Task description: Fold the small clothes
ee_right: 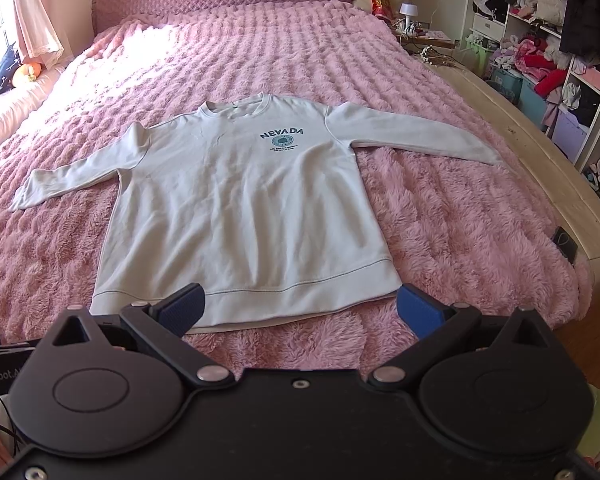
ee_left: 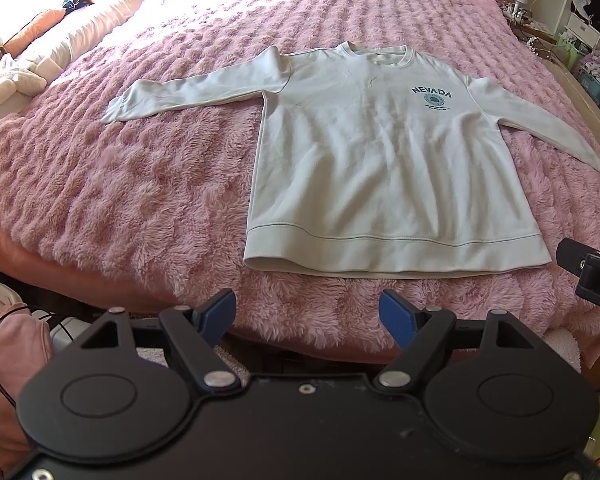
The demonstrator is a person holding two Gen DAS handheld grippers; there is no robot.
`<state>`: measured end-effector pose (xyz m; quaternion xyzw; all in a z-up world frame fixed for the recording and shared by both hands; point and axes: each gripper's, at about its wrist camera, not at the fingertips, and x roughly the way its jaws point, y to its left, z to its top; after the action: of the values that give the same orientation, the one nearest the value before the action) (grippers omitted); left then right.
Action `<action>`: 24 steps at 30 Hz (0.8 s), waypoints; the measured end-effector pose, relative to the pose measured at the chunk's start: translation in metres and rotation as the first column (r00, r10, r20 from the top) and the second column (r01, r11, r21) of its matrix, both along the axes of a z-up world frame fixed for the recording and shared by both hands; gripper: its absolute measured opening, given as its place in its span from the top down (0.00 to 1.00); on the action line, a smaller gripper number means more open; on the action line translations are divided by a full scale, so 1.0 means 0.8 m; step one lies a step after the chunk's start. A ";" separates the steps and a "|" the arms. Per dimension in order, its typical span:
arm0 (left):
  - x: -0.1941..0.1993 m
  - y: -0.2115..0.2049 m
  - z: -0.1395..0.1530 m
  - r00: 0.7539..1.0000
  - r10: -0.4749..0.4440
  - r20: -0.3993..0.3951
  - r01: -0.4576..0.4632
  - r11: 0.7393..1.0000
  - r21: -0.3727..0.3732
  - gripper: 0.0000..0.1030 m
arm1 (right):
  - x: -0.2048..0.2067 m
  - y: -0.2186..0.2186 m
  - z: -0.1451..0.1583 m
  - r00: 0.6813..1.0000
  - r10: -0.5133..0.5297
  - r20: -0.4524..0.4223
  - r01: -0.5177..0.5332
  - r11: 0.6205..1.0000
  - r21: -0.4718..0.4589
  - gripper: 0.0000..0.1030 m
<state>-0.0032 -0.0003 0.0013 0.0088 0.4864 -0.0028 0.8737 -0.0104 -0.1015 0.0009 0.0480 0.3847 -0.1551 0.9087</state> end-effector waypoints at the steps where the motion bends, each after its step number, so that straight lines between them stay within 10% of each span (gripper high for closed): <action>1: 0.000 0.000 0.000 1.000 0.001 -0.001 -0.001 1.000 0.000 0.22 | 0.000 0.000 0.000 1.000 -0.001 0.001 0.001 1.000 0.000 0.00; 24: -0.002 0.002 0.002 1.000 0.004 0.005 -0.004 1.000 -0.002 0.22 | -0.002 -0.001 0.001 1.000 -0.004 0.002 0.004 1.000 -0.003 0.00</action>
<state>-0.0044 0.0012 0.0032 0.0071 0.4842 -0.0014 0.8750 -0.0122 -0.1021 0.0014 0.0474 0.3835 -0.1575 0.9088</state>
